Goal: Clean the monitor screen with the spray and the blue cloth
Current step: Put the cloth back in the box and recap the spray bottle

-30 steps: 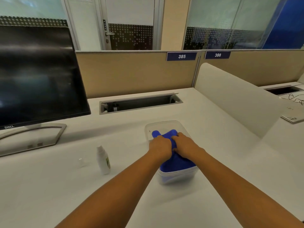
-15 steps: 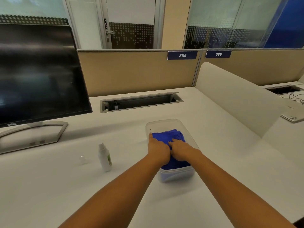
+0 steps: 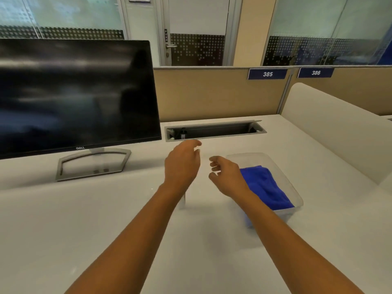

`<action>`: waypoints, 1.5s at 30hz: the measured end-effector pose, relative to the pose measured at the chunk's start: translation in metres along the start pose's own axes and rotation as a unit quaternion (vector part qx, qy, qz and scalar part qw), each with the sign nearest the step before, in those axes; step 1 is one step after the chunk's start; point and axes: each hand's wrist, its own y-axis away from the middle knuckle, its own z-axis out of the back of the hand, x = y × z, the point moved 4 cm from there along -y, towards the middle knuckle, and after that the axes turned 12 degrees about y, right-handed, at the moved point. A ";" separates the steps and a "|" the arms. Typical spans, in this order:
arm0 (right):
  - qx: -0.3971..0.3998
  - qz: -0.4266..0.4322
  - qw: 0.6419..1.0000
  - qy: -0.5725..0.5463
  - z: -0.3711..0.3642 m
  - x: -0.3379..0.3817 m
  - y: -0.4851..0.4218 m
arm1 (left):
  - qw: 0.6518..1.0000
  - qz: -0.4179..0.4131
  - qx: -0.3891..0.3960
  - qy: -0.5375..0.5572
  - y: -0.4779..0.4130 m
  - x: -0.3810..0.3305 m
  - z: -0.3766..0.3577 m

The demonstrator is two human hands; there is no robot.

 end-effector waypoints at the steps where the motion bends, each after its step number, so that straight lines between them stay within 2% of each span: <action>1: 0.053 -0.004 0.998 -0.014 -0.014 0.004 0.002 | 1.000 0.023 -0.012 0.012 0.000 0.016 0.016; 3: 0.134 -0.013 0.990 -0.041 -0.039 0.011 0.007 | 0.997 0.077 -0.017 0.022 0.004 0.052 0.040; 5: 0.158 -0.018 0.985 -0.070 -0.057 0.017 0.012 | 0.992 0.126 0.006 0.005 0.012 0.088 0.050; 9: 0.146 -0.022 0.984 -0.103 -0.082 0.025 0.019 | 0.975 0.191 0.109 -0.041 0.032 0.144 0.041; 13: 0.116 -0.028 0.986 -0.121 -0.096 0.034 0.024 | 0.962 0.182 0.181 -0.092 0.044 0.170 0.023; 20: 0.092 -0.021 0.988 -0.119 -0.104 0.040 0.033 | 0.980 0.146 0.120 -0.059 0.042 0.176 0.022; 24: 0.089 0.001 0.991 -0.098 -0.101 0.041 0.037 | 0.985 0.165 0.044 0.032 0.043 0.178 0.028; 26: 0.085 0.018 0.994 -0.063 -0.099 0.042 0.038 | 0.954 0.236 -0.007 0.185 0.045 0.180 0.034; 28: 0.082 0.036 0.996 0.001 -0.098 0.042 0.037 | 0.877 0.304 -0.042 0.369 0.046 0.177 0.036; 29: 0.083 0.043 0.995 0.030 -0.099 0.041 0.038 | 0.847 0.320 -0.051 0.422 0.045 0.173 0.037; 31: 0.086 0.054 0.993 0.065 -0.101 0.042 0.039 | 0.810 0.332 -0.060 0.479 0.042 0.165 0.038; 33: 0.077 0.060 0.992 0.079 -0.102 0.045 0.039 | 0.792 0.333 -0.063 0.507 0.041 0.155 0.038; 35: 0.058 0.062 0.993 0.080 -0.099 0.047 0.037 | 0.793 0.328 -0.061 0.511 0.040 0.147 0.036; 39: 0.018 0.086 0.991 0.103 -0.092 0.053 0.034 | 0.826 0.306 -0.052 0.471 0.038 0.137 0.033; 45: -0.034 0.098 0.985 0.137 -0.089 0.064 0.031 | 0.857 0.271 -0.070 0.433 0.032 0.129 0.037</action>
